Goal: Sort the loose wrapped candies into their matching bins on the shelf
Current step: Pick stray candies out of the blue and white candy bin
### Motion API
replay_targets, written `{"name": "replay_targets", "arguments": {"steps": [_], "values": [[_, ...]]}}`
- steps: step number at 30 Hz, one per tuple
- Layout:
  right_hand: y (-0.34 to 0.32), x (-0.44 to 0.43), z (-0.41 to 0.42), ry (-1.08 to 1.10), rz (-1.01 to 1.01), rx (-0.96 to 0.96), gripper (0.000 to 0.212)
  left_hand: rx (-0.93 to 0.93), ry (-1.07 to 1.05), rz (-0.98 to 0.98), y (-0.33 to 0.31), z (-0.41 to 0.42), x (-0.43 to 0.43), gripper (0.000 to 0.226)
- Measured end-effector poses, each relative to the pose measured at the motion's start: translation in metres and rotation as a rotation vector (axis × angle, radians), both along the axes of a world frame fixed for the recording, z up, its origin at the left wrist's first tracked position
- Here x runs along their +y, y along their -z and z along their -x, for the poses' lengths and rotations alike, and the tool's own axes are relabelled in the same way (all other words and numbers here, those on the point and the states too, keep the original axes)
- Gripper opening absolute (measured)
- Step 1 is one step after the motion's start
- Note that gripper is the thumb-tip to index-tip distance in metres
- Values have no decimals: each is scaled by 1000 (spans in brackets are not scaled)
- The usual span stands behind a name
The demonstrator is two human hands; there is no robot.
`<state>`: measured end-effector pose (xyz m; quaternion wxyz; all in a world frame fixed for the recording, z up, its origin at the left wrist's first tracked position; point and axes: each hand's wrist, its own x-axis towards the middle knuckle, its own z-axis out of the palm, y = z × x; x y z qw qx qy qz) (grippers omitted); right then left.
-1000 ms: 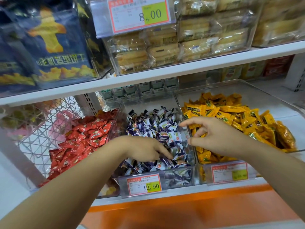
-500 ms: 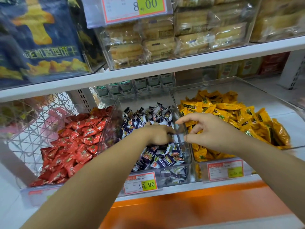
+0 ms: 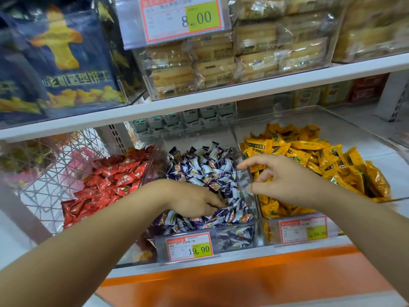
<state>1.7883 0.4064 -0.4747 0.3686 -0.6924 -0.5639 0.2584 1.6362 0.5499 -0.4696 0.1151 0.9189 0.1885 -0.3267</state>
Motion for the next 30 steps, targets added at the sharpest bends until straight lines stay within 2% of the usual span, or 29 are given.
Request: {"name": "replay_targets", "arguments": {"steps": [4, 6, 8, 11, 13, 17, 21, 25, 27, 30], "values": [[0, 1, -1, -20, -7, 8, 39, 31, -94, 79, -16, -1, 3, 40], [0, 1, -1, -22, -13, 0, 38, -64, -147, 94, -19, -4, 9, 34], [-1, 1, -1, -25, -11, -14, 38, -244, -212, 85, -14, -6, 17, 26], [0, 1, 0, -29, -11, -20, 39, -427, -214, -133, 3, -12, 28, 26], [0, 1, -1, -29, -14, -14, 40, -481, -169, -276, 15, -14, 34, 22], [1, 1, -2, -29, -22, -3, 39, -317, -127, -292, 26, -15, 35, 25], [1, 2, -2, -28, -28, -8, 38, -238, -131, -253, 27, -18, 32, 28], [2, 2, -1, -28, -26, -6, 39, -79, -91, -291, 27, -25, 27, 42], [2, 2, -1, -28, -27, -3, 38, -79, -107, -296, 29, -28, 26, 39], [2, 2, -1, -33, -27, -9, 38, -213, -159, -260, 34, -27, 29, 27]]}}
